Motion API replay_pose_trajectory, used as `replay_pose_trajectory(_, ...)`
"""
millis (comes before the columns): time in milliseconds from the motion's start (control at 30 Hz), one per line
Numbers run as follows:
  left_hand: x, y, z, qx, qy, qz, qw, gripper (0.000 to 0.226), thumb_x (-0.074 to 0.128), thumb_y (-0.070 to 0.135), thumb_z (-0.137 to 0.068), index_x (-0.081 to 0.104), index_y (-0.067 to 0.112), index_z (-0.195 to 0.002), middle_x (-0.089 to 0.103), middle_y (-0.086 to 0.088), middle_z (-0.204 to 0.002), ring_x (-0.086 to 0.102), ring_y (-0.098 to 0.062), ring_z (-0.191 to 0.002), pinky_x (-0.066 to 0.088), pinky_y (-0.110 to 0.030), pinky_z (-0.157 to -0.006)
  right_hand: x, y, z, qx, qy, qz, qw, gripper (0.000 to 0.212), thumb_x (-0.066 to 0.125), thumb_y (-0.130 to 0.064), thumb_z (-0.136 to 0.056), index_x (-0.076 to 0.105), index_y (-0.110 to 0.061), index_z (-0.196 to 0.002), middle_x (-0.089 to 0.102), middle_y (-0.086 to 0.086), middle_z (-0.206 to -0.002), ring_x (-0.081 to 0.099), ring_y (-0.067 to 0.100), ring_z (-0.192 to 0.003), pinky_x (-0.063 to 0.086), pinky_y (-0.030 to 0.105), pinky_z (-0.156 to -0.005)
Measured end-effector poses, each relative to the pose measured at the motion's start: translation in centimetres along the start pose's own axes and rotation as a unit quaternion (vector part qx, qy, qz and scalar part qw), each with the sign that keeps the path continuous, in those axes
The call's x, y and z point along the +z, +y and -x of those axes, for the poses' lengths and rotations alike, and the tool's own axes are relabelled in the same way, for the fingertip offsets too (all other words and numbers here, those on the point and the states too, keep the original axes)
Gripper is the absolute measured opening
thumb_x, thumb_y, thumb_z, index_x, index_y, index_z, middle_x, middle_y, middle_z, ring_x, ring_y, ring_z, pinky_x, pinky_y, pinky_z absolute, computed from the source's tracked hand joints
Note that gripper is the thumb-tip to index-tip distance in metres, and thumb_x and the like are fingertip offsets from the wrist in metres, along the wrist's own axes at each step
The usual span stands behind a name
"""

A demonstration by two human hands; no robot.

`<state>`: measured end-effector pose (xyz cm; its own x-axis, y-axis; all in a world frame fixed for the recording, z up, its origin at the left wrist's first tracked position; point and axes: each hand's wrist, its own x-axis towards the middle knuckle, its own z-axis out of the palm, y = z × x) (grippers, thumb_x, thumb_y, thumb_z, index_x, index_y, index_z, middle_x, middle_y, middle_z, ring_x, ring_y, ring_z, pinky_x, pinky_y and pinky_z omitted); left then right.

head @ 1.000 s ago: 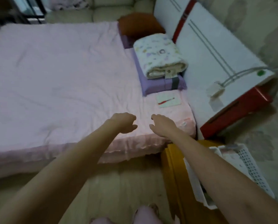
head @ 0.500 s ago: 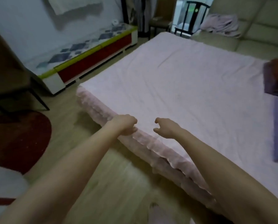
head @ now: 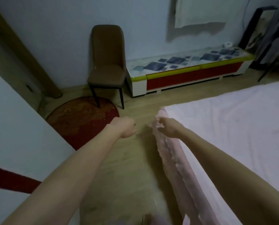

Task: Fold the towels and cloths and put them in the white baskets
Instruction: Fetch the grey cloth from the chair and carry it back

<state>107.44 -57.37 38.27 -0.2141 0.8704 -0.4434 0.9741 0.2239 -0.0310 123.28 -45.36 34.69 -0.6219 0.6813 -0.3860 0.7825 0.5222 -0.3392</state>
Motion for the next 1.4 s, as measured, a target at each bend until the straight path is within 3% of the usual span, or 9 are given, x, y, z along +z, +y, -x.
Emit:
replay_pose_trajectory(267, -6.8, -14.9, -15.0, -0.053, -0.031, 0.03, 0.998, 0.044, 0.043, 0.04, -0.098, 0.051, 0.017, -0.136, 0.053, -0.006, -0.135, 0.052, -0.026, -0.12, 0.045, -0.037, -0.089, -6.2, -6.6, -21.2, -0.07, -0.045, 0.05, 0.995, 0.047, 0.055, -0.029, -0.096, 0.043, -0.013, -0.14, 0.054, 0.011, -0.136, 0.055, 0.027, -0.119, 0.047, 0.038, -0.099)
replay_pose_trajectory(400, -10.5, -20.8, -25.1, -0.036, -0.037, 0.018, 0.998, 0.041, 0.043, 0.041, -0.098, 0.055, 0.018, -0.13, 0.057, -0.006, -0.127, 0.056, -0.025, -0.111, 0.045, -0.035, -0.079, -9.2, -7.9, -32.3, -0.054, -0.037, 0.052, 0.996, 0.048, 0.055, -0.03, -0.096, 0.044, -0.011, -0.139, 0.054, 0.013, -0.136, 0.054, 0.03, -0.119, 0.047, 0.038, -0.097)
replay_pose_trajectory(600, -19.8, -26.5, -41.0, 0.023, -0.04, -0.044, 0.998, 0.04, 0.042, 0.04, -0.099, 0.054, 0.017, -0.129, 0.059, -0.006, -0.124, 0.057, -0.025, -0.11, 0.047, -0.039, -0.083, -17.2, -7.7, -45.5, -0.015, 0.003, 0.017, 1.0, 0.048, 0.053, -0.03, -0.097, 0.045, -0.008, -0.139, 0.053, 0.014, -0.137, 0.052, 0.029, -0.123, 0.045, 0.039, -0.099)
replay_pose_trajectory(767, -26.1, -25.0, -54.4, 0.108, -0.043, -0.074, 0.99, 0.043, 0.042, 0.039, -0.1, 0.049, 0.016, -0.135, 0.056, -0.007, -0.131, 0.053, -0.026, -0.118, 0.045, -0.038, -0.09, -22.6, -1.8, -55.1, 0.062, 0.029, -0.027, 0.997, 0.047, 0.053, -0.03, -0.097, 0.046, -0.009, -0.138, 0.054, 0.014, -0.136, 0.053, 0.03, -0.122, 0.046, 0.04, -0.099)
replay_pose_trajectory(1100, -39.9, -18.7, -83.9, 0.172, -0.008, -0.13, 0.977, 0.043, 0.042, 0.042, -0.099, 0.051, 0.016, -0.132, 0.057, -0.009, -0.13, 0.056, -0.028, -0.115, 0.048, -0.041, -0.09, -36.8, 13.7, -75.5, 0.145, 0.072, -0.064, 0.985, 0.042, 0.051, -0.028, -0.097, 0.048, -0.006, -0.134, 0.055, 0.015, -0.135, 0.053, 0.03, -0.122, 0.045, 0.038, -0.097)
replay_pose_trajectory(1400, -50.6, -4.0, -107.9, 0.292, -0.011, -0.207, 0.934, 0.04, 0.043, 0.041, -0.098, 0.055, 0.015, -0.125, 0.059, -0.008, -0.127, 0.058, -0.027, -0.111, 0.047, -0.041, -0.087, -47.6, 33.9, -84.0, 0.298, 0.111, -0.117, 0.941, 0.046, 0.048, -0.032, -0.098, 0.045, -0.008, -0.137, 0.053, 0.016, -0.136, 0.052, 0.032, -0.122, 0.045, 0.039, -0.099)
